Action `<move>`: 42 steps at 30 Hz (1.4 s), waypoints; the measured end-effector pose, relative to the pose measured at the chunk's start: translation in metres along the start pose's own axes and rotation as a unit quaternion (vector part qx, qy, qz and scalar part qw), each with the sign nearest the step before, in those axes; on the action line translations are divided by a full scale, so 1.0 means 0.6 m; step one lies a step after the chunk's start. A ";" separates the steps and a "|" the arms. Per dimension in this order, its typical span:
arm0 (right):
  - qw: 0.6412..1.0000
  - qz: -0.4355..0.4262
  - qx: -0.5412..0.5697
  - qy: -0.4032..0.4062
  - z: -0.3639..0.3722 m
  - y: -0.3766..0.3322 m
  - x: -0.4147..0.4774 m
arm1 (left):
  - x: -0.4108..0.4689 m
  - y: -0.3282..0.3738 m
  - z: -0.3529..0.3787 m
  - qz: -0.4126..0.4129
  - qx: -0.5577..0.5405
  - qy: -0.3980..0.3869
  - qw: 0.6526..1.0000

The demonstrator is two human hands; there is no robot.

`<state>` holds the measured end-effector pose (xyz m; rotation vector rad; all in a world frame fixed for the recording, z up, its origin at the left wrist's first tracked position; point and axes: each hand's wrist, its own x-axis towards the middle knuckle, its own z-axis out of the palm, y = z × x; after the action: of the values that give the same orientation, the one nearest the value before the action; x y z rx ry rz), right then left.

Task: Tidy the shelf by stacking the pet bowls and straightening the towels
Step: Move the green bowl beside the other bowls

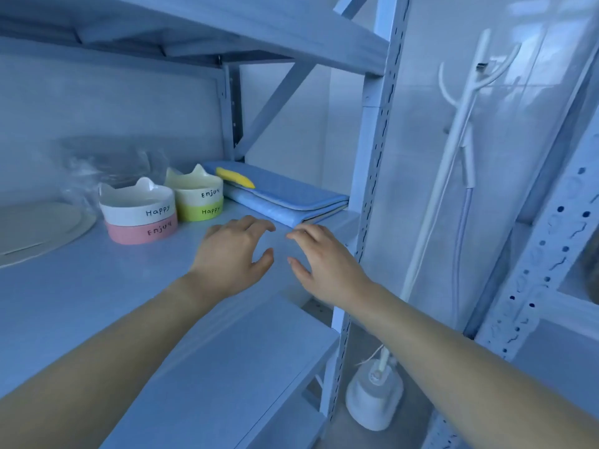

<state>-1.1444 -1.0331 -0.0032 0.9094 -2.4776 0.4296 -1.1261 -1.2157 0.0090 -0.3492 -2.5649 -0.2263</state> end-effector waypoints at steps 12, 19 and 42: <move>0.999 0.007 0.031 -0.001 0.068 0.209 0.122 | 0.198 -0.008 0.153 0.015 -0.020 -0.027 0.999; 0.997 -0.051 0.055 -0.031 0.089 0.315 0.190 | 0.262 0.003 0.200 -0.032 0.028 -0.050 0.998; 0.937 -0.242 0.191 -0.163 0.147 0.394 0.275 | 0.239 0.036 0.216 -0.227 0.037 -0.024 0.973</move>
<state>-1.4411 -0.9846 -0.0219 1.8264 -2.3609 0.6390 -1.3011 -1.1367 -0.0216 0.2697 -2.6600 -0.2866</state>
